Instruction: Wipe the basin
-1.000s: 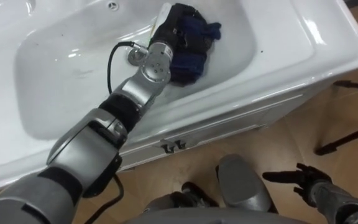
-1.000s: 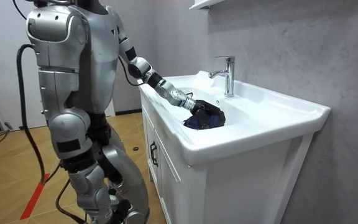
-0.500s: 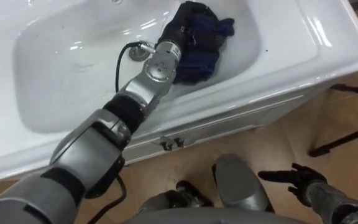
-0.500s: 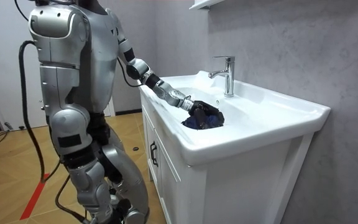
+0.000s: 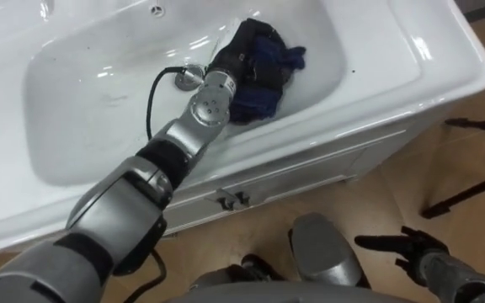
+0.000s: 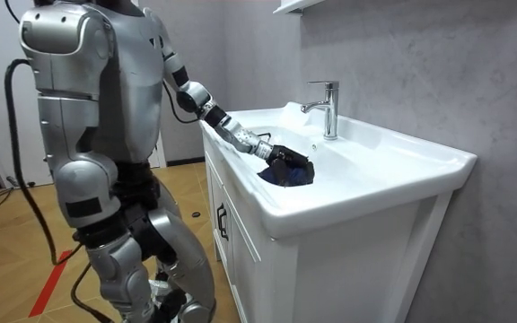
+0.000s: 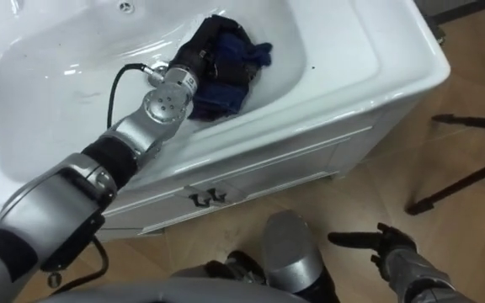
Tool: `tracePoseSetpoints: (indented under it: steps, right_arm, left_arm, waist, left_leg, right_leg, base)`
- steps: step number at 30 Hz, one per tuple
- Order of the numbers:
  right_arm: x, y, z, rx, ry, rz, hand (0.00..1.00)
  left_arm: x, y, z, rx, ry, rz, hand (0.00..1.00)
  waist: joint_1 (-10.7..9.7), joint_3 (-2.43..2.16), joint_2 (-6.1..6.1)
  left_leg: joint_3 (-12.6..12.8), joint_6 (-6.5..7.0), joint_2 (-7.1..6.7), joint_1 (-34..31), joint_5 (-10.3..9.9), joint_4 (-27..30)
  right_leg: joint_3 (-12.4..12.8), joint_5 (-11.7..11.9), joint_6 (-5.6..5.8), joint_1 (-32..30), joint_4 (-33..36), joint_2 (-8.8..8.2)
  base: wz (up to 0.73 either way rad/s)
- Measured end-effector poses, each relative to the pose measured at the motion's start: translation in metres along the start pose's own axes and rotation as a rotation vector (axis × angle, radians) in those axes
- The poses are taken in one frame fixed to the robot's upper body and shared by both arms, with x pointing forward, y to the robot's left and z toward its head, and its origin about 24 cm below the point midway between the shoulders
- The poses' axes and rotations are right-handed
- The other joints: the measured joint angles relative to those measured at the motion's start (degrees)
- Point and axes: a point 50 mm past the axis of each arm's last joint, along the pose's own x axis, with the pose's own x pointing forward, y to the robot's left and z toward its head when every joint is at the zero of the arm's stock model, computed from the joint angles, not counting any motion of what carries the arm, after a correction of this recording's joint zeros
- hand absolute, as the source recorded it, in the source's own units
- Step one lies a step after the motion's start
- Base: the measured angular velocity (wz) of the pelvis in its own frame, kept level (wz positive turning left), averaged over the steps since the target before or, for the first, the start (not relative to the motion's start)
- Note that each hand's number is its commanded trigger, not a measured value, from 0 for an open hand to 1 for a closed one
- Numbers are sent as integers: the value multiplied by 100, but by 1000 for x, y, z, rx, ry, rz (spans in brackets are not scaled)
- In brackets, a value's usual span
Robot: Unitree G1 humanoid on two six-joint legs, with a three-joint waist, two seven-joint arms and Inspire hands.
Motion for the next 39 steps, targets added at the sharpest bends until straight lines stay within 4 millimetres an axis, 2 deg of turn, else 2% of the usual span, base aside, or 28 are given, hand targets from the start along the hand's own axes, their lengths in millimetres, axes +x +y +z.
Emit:
tracePoseSetpoints:
  steps: [3, 5, 6, 7, 10, 13, 14, 17, 18, 21, 23, 29, 34, 35, 39]
  right_arm:
    - [-1, -2, 1, 10, -12, -3, 0]
    - [-2, -10, -5, 23, 2, -21, 0]
    - [-2, -11, -7, 41, 3, -26, 0]
    - [-3, -15, -10, 68, 9, -38, 0]
    - [-5, -24, -20, 110, 22, -65, 0]
    - [-8, -33, -29, 140, 32, -90, 0]
    - [-9, -37, -32, 145, 35, -99, 0]
    - [-9, -38, -28, 151, 16, -98, 0]
    - [-9, -38, -26, 151, 8, -94, 0]
    - [-8, -34, -19, 136, -26, -73, 0]
    - [-8, -33, -17, 129, -42, -69, 0]
    - [-8, -31, -19, 90, -46, -66, 0]
    - [-10, -39, -31, 61, -1, -99, 0]
    - [-10, -40, -33, 67, 3, -106, 0]
    - [-11, -45, -38, 71, 25, -131, 0]
  left_arm:
    - [-5, 11, -19, 81, 47, 14, 100]
    - [-13, 17, -38, 127, 97, 18, 100]
    - [-16, 20, -44, 146, 110, 21, 100]
    - [-24, 25, -59, 179, 150, 32, 100]
    - [-48, 43, -98, 254, 259, 62, 100]
    - [-78, 65, -134, 325, 374, 112, 100]
    - [-86, 72, -142, 359, 406, 125, 100]
    - [-89, 79, -144, 435, 410, 112, 100]
    - [-89, 78, -144, 448, 409, 104, 100]
    - [-91, 75, -145, 479, 400, 81, 100]
    - [-91, 73, -143, 490, 383, 79, 100]
    - [-97, 70, -142, 485, 361, 89, 100]
    - [-97, 68, -135, 519, 313, 85, 100]
    - [-96, 69, -133, 528, 304, 90, 100]
    - [-98, 72, -130, 540, 286, 112, 100]
  waist:
    - [93, -12, -12]
    - [227, -94, -28]
    - [270, -109, -38]
    - [290, -123, -49]
    - [516, -261, -29]
    - [676, -359, 32]
    - [776, -382, 57]
    - [1022, -414, 141]
    - [1065, -413, 147]
    - [1119, -421, 180]
    - [1187, -420, 223]
    - [1416, -417, 222]
    - [1547, -376, 149]
    - [1559, -353, 117]
    - [1598, -351, 33]
  left_leg:
    - [78, -35, 6, 103, 7, -59]
    - [132, -70, -11, 201, 30, -141]
    - [145, -78, -11, 240, 35, -158]
    - [134, -106, -12, 342, 54, -212]
    - [116, -185, 3, 514, 151, -430]
    - [-62, -264, -15, 698, 247, -600]
    - [-137, -289, -19, 728, 262, -599]
    - [-292, -338, -21, 827, 293, -640]
    - [-317, -355, -27, 878, 306, -681]
    - [-602, -428, -23, 1009, 350, -773]
    - [-870, -478, -19, 1009, 379, -807]
    - [-1017, -669, -60, 1266, 524, -1246]
    - [-1172, -685, -68, 1421, 532, -1329]
    - [-1177, -685, -72, 1475, 532, -1365]
    - [-1329, -690, -101, 1533, 535, -1446]
  right_leg:
    - [74, 7, -21, 37, -5, 19]
    - [100, 1, -39, 85, -11, 21]
    - [114, -1, -47, 117, -14, 25]
    - [115, 7, -62, 231, -74, 44]
    - [88, 79, -121, 439, -332, 129]
    - [-76, 147, -173, 752, -667, 192]
    - [-126, 156, -189, 838, -742, 209]
    - [-251, 170, -214, 1065, -917, 234]
    - [-261, 174, -220, 1123, -956, 242]
    - [-376, 218, -273, 1399, -1228, 324]
    - [-456, 255, -319, 1507, -1393, 380]
    - [-573, 281, -383, 1744, -1627, 441]
    - [-755, 290, -396, 2027, -1818, 468]
    - [-828, 291, -395, 2080, -1820, 463]
    - [-909, 292, -393, 2183, -1915, 466]
  base:
    - [-19]
    - [-14]
    - [-8]
    - [-8]
    - [-3]
    - [17]
    - [25]
    - [16]
    - [13]
    - [13]
    - [8]
    - [2]
    - [14]
    - [15]
    - [9]
